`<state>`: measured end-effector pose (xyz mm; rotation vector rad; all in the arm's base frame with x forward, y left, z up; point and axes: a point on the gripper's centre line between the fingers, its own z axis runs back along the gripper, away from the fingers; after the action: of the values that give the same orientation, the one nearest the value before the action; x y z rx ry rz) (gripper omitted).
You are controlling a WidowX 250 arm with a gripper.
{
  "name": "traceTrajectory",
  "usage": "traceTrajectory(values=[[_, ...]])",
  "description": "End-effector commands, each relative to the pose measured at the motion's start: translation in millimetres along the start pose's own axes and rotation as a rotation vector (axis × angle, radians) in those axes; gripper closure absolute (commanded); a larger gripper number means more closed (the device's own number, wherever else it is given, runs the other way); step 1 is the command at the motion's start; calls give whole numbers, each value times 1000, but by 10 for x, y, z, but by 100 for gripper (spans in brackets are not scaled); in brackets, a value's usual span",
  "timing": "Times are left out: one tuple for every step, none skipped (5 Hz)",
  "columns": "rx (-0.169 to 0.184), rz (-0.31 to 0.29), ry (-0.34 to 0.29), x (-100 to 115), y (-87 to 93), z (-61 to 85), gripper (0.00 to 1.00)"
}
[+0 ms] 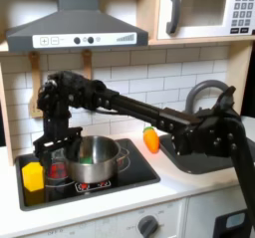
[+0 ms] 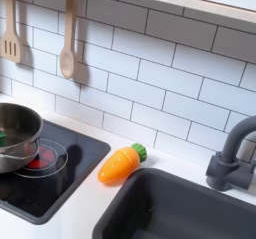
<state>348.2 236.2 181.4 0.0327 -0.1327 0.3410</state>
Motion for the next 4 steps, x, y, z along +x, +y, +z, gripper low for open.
traceTrajectory(values=[[-13,2,-19,16,-13,75,0],[-14,10,-23,9,19,73,0],[-20,24,-35,10,57,103,0],[-19,29,-57,-1,84,191,0]])
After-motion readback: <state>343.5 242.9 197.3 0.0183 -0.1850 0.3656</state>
